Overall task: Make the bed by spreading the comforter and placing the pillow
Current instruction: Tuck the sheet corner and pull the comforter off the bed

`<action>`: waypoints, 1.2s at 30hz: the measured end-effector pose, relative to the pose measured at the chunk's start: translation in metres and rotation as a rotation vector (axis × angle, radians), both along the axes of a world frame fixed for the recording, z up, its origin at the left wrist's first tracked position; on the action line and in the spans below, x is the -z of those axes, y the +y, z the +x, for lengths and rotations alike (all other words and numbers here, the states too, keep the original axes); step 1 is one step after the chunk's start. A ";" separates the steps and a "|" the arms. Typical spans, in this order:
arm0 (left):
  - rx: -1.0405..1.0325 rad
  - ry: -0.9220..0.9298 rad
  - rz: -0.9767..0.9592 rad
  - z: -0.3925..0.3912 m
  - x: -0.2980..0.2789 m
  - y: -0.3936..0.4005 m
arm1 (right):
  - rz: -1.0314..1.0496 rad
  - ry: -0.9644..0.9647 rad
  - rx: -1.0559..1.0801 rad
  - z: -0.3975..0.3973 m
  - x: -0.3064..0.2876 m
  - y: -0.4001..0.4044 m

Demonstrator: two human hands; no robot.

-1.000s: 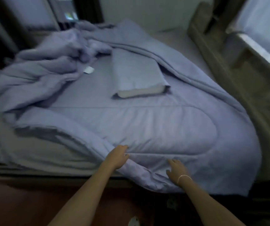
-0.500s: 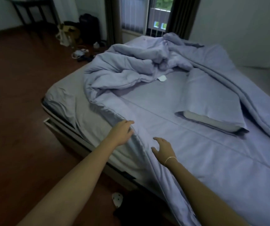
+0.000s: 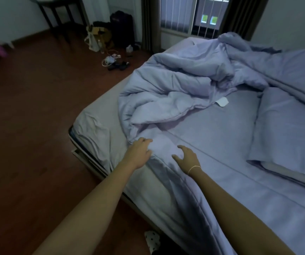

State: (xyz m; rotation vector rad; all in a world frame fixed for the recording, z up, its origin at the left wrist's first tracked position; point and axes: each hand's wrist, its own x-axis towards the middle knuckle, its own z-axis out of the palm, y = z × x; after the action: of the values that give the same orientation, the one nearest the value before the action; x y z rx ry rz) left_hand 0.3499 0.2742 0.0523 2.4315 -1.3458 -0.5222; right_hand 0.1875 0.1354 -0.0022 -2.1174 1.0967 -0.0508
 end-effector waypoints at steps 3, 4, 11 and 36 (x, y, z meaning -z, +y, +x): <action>-0.006 -0.074 -0.051 0.039 -0.006 -0.017 | 0.023 -0.040 0.040 0.045 -0.008 -0.021; -0.012 -0.094 -0.053 0.049 -0.009 -0.021 | 0.035 -0.048 0.050 0.056 -0.011 -0.024; -0.033 -0.156 -0.019 0.122 -0.008 -0.081 | 0.054 -0.040 0.172 0.091 -0.025 -0.064; 0.799 0.432 0.571 0.411 0.073 0.020 | 0.068 0.082 0.710 0.310 0.005 -0.106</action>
State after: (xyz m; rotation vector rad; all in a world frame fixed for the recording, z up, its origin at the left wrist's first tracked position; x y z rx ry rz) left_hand 0.7608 0.2946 -0.0209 1.8291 -2.1224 -1.7056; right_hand 0.4976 0.0296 -0.0070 -1.5872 1.8188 -0.2581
